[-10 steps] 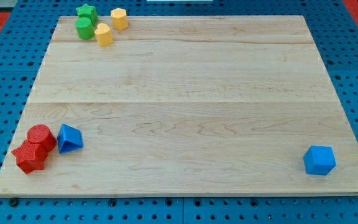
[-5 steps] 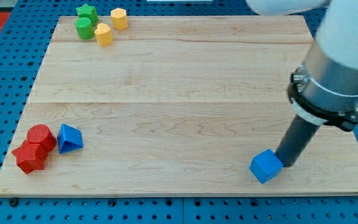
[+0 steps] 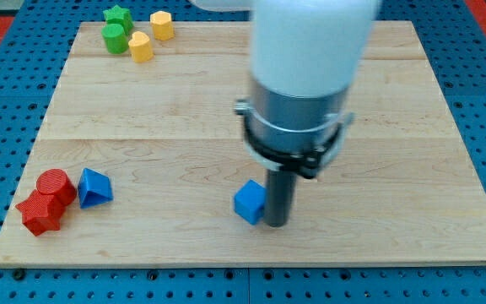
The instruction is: Place red blocks and blue blocks to the bottom left corner
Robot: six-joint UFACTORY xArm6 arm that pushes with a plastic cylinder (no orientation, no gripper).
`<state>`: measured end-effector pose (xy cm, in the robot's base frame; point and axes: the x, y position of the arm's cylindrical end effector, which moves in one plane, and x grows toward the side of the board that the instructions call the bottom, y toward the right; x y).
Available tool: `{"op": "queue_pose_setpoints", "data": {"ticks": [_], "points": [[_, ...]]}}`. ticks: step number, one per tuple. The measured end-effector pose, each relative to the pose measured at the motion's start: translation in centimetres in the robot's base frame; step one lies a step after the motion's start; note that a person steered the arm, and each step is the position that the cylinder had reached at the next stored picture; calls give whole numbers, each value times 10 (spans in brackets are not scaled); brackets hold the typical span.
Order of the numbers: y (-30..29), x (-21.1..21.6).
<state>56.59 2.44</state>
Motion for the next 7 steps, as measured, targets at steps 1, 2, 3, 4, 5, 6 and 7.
{"op": "queue_pose_setpoints", "data": {"ticks": [1,2,3,4,5,6,7], "points": [[39,-7],[8,-25],[-65,-23],[-80,-21],[-76,-8],[-109,14],[-173,11]]}}
